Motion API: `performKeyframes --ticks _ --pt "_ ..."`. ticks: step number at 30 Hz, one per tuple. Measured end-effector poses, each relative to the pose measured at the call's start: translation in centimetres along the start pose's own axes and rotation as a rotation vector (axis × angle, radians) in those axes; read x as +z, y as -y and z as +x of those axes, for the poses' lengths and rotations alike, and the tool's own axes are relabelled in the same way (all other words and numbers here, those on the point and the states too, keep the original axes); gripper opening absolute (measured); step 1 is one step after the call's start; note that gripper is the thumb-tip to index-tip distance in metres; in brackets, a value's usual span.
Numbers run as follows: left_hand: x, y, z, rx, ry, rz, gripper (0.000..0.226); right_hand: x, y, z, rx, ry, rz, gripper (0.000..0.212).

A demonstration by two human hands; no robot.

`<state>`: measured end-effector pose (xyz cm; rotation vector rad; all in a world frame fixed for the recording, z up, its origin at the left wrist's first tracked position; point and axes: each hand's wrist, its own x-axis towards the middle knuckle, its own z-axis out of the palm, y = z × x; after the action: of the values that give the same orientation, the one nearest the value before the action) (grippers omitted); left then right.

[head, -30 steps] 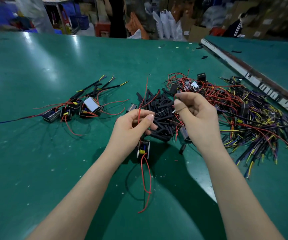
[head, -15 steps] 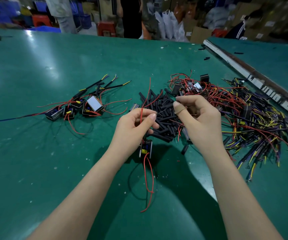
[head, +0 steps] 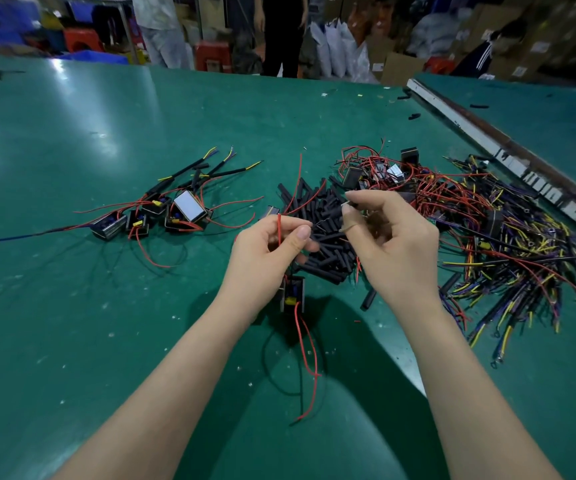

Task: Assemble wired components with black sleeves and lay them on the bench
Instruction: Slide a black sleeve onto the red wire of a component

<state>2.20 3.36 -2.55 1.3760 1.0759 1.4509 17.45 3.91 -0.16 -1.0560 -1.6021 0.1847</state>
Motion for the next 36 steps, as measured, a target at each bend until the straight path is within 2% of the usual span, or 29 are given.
performKeyframes --ticks 4,12,17,23,28,36 --pt "-0.1 0.1 0.1 -0.019 -0.028 -0.013 0.009 -0.1 -0.2 0.2 -0.012 -0.038 -0.005 0.013" --pt "0.1 -0.1 0.1 0.005 -0.003 0.008 0.011 0.4 -0.9 0.0 0.03 0.047 0.046 0.014" --pt "0.1 -0.2 0.2 -0.015 -0.003 -0.013 0.008 0.4 -0.4 0.2 0.215 0.066 0.239 0.02" --pt "0.1 -0.1 0.2 -0.031 0.011 0.015 0.007 1.0 0.1 0.0 0.298 0.039 0.397 0.018" --pt "0.1 0.0 0.2 -0.032 0.031 0.063 0.013 0.8 0.1 -0.4 0.099 0.048 0.175 0.017" --pt "0.0 0.3 0.4 -0.031 -0.096 0.237 0.021 1.4 -0.5 -0.9 -0.071 0.088 0.016 0.013"
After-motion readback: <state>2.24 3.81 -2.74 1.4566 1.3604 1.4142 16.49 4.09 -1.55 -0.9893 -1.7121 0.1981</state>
